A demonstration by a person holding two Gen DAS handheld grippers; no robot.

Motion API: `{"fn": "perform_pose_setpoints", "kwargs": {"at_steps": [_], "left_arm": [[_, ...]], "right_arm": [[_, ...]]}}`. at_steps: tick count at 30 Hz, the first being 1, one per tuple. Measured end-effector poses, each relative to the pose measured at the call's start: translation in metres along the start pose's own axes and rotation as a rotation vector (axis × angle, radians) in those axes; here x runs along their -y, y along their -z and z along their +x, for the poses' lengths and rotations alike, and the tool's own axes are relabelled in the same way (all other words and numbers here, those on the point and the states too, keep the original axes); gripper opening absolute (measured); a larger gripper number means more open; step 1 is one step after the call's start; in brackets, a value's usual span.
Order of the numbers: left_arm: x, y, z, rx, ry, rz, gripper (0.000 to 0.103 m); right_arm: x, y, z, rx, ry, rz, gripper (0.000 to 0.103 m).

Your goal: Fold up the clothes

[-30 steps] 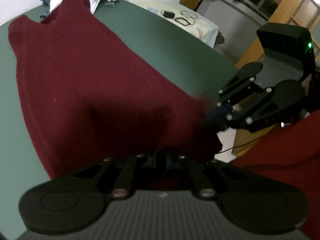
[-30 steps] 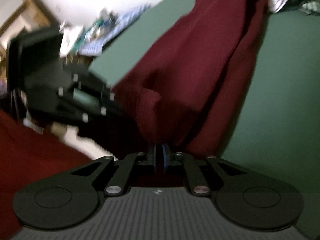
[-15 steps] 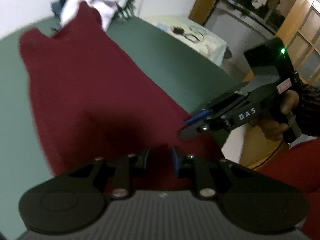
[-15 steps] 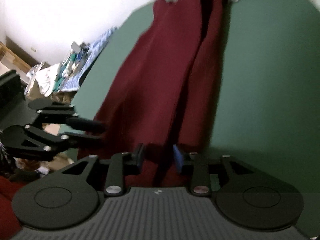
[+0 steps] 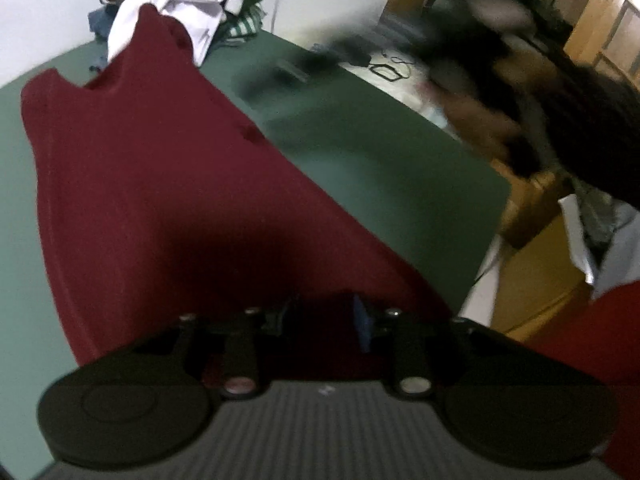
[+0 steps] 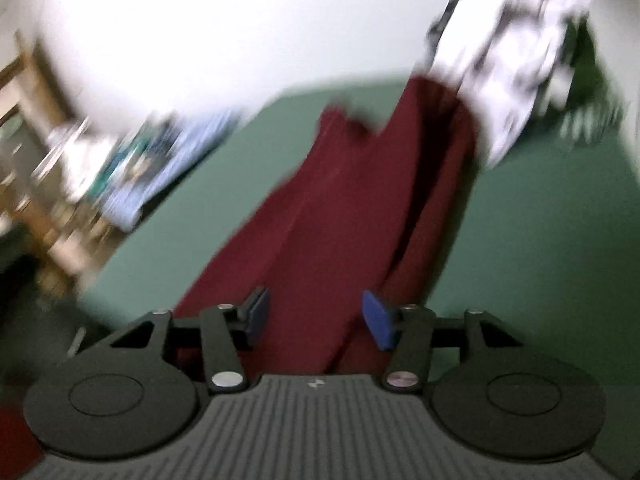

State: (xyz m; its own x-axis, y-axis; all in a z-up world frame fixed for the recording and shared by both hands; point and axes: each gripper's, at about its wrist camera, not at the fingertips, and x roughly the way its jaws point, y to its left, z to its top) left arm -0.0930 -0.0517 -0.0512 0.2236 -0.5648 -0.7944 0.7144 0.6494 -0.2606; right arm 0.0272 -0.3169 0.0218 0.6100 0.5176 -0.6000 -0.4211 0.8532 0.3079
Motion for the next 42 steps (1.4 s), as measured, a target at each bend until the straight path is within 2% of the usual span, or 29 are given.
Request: {"fn": "perform_pose_setpoints", "kwargs": {"at_steps": [4,5,7,9,10,13,17,19,21,23,26,28,29,31,33,34,36,37,38,41,42], "left_arm": [[0.001,-0.005,0.004,0.006,-0.024,0.02,0.033],[0.003,-0.003,0.004,0.009,-0.03,0.029,0.039],[0.0,-0.002,0.004,0.008,-0.018,-0.002,0.044],[-0.004,0.0,0.004,0.008,-0.007,-0.032,0.044],[-0.006,0.002,0.002,0.01,-0.004,-0.042,0.044],[-0.002,0.009,0.003,0.024,-0.003,-0.074,0.044],[-0.004,0.014,0.001,0.042,0.001,-0.107,0.047],[-0.003,0.011,0.004,0.043,0.006,-0.112,0.049],[-0.004,0.009,0.002,0.039,0.013,-0.11,0.049],[-0.007,0.008,-0.003,0.031,0.022,-0.101,0.049],[-0.008,0.002,-0.006,0.027,0.035,-0.101,0.045],[-0.009,-0.003,-0.011,0.052,0.02,-0.083,0.044],[-0.008,-0.005,-0.012,0.062,0.015,-0.067,0.043],[-0.008,-0.01,-0.009,0.064,0.017,-0.046,0.042],[-0.009,-0.013,0.001,0.041,0.032,-0.044,0.039],[-0.009,-0.012,0.004,0.039,0.035,-0.037,0.038],[-0.009,-0.012,0.01,0.035,0.041,-0.025,0.038],[-0.008,-0.011,0.01,0.036,0.036,-0.02,0.04],[-0.007,-0.011,0.01,0.038,0.031,-0.018,0.041],[-0.005,-0.008,0.012,0.049,0.018,-0.047,0.041],[-0.004,-0.008,0.01,0.05,0.009,-0.06,0.041]], "right_arm": [[0.012,-0.05,0.067,0.066,0.101,0.058,0.055],[0.016,-0.06,0.08,0.072,0.104,0.078,0.055],[0.023,-0.082,0.106,0.067,0.079,0.12,0.053],[0.031,-0.099,0.129,0.034,0.041,0.165,0.03],[0.035,-0.106,0.138,0.027,0.063,0.18,0.005],[0.052,-0.117,0.158,0.028,0.156,0.221,0.004],[0.073,-0.108,0.188,0.002,0.186,0.226,0.0],[0.064,-0.102,0.186,0.017,0.201,0.168,0.0],[0.061,-0.1,0.173,0.022,0.188,0.165,0.006],[0.062,-0.097,0.155,0.04,0.177,0.166,0.017],[0.06,-0.089,0.117,0.101,0.245,0.128,0.027],[0.057,-0.084,0.098,0.13,0.253,0.111,0.03],[0.052,-0.081,0.09,0.137,0.229,0.098,0.03],[0.039,-0.075,0.09,0.102,0.092,0.096,0.029],[0.031,-0.068,0.104,0.012,-0.053,0.109,0.027],[0.029,-0.066,0.113,-0.012,-0.04,0.083,0.022],[0.025,-0.063,0.132,-0.035,0.046,0.003,0.022],[0.03,-0.063,0.137,-0.026,0.107,-0.02,0.022],[0.041,-0.063,0.14,-0.008,0.165,-0.012,0.017],[0.064,-0.067,0.14,0.01,0.149,0.108,0.016],[0.061,-0.068,0.136,0.012,0.142,0.11,0.016]]}}
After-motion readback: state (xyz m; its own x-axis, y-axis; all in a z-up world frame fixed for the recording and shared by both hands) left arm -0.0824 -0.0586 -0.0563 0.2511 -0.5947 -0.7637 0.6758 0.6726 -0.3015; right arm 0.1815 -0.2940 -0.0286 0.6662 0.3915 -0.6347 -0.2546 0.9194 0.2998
